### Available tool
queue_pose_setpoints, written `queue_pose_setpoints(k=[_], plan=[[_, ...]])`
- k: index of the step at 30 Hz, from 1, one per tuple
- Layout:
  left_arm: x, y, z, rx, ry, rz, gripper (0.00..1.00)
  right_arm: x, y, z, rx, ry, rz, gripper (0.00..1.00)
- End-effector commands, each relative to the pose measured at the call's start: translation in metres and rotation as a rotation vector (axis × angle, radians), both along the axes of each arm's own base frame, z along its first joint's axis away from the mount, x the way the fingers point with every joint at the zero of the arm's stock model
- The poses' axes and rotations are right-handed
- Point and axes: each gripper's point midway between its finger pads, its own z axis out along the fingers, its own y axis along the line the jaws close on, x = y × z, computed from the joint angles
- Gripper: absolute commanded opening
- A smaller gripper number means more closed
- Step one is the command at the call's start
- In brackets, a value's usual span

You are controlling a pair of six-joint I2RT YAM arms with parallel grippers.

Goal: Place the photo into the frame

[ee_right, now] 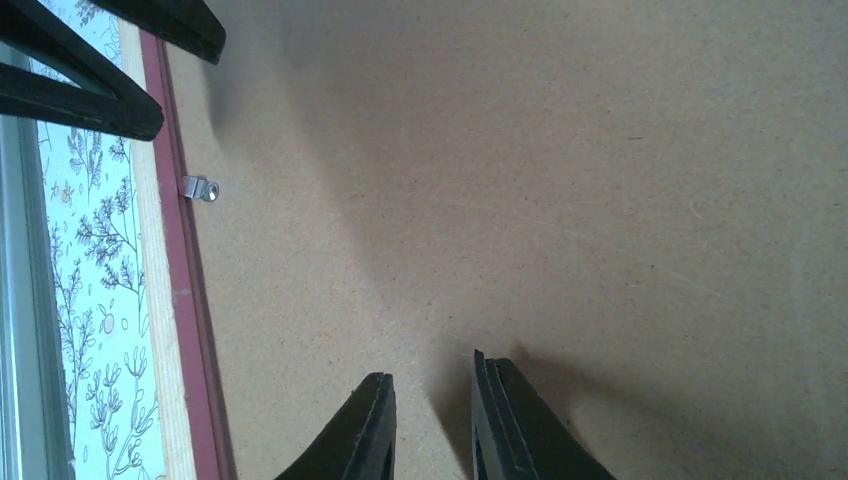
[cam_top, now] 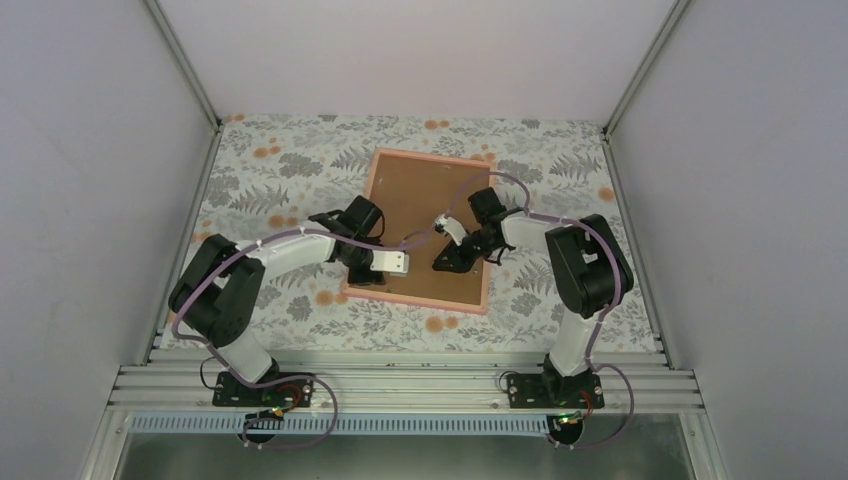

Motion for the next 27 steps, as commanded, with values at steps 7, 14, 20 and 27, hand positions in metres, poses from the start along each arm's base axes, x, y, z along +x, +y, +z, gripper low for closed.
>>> queue_pose_setpoints(k=[7,14,20,27], plan=[[-0.014,-0.011,-0.026,0.042,-0.014,-0.126,0.38,-0.017,-0.017,-0.042,-0.133,0.105,-0.043,0.17],[-0.01,-0.029,-0.016,-0.011,0.009,-0.09,0.38,-0.018,-0.018,-0.043,-0.138,0.106,-0.042,0.16],[0.007,-0.034,0.02,-0.114,0.013,0.008,0.41,-0.019,-0.017,-0.038,-0.129,0.09,-0.028,0.17],[0.139,-0.008,0.083,-0.218,-0.114,0.474,0.53,-0.013,-0.015,-0.032,-0.128,0.06,-0.022,0.17]])
